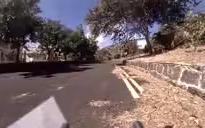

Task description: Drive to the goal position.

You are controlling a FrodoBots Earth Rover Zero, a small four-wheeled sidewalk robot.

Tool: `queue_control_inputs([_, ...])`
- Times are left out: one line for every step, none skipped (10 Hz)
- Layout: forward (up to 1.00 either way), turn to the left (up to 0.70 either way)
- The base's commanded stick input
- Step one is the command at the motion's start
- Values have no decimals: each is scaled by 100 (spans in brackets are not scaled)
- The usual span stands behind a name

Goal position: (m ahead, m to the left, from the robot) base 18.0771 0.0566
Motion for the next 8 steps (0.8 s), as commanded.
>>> queue_control_inputs([50,0])
queue_control_inputs([50,0])
queue_control_inputs([50,0])
queue_control_inputs([50,0])
queue_control_inputs([50,0])
queue_control_inputs([50,-18])
queue_control_inputs([50,-50])
queue_control_inputs([50,-50])
